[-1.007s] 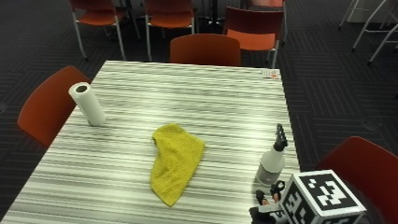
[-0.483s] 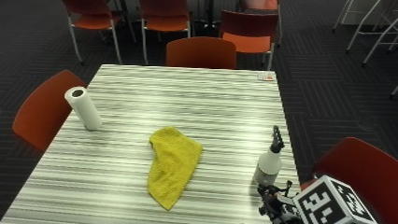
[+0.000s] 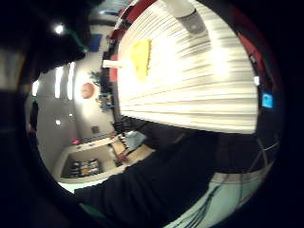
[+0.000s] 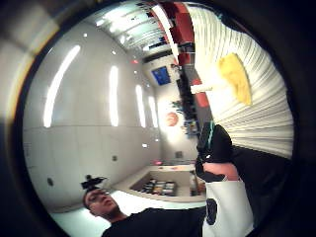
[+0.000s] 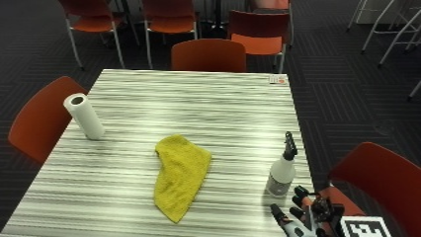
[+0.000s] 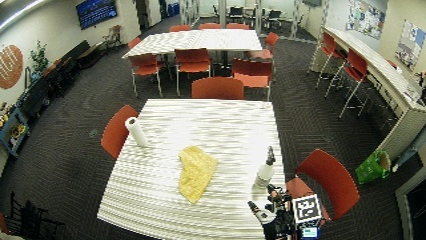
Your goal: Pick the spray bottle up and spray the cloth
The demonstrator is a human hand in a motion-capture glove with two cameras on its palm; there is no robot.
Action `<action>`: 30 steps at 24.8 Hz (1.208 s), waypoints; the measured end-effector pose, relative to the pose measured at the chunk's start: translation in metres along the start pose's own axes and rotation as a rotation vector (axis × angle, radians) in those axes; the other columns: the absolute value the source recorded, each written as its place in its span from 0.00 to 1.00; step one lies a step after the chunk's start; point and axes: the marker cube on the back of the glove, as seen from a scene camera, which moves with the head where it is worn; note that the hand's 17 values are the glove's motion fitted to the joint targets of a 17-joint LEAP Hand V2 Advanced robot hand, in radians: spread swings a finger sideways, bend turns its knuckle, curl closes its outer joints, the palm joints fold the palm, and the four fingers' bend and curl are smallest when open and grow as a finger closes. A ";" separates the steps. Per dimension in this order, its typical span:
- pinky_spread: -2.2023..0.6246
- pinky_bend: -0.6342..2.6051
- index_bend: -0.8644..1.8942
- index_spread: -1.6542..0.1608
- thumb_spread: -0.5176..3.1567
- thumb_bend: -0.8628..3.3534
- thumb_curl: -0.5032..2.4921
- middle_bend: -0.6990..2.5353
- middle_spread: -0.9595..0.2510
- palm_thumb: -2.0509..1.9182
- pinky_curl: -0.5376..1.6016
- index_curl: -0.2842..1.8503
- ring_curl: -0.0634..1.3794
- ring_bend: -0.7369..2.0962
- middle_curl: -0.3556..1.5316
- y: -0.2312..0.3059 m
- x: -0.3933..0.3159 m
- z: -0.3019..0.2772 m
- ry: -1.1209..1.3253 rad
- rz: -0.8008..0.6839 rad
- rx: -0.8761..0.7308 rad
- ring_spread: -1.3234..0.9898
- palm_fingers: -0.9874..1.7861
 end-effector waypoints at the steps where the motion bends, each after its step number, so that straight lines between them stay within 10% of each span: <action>1: 0.82 0.42 0.36 0.72 0.42 0.23 0.33 0.27 0.85 0.72 0.44 0.26 0.26 0.41 0.31 -0.001 0.002 -0.001 -0.063 0.017 0.013 0.62 0.47; 30: 0.81 0.40 0.37 0.73 0.43 0.20 0.35 0.28 0.85 0.74 0.44 0.26 0.29 0.42 0.35 -0.080 0.066 -0.037 -0.069 0.163 0.303 0.62 0.46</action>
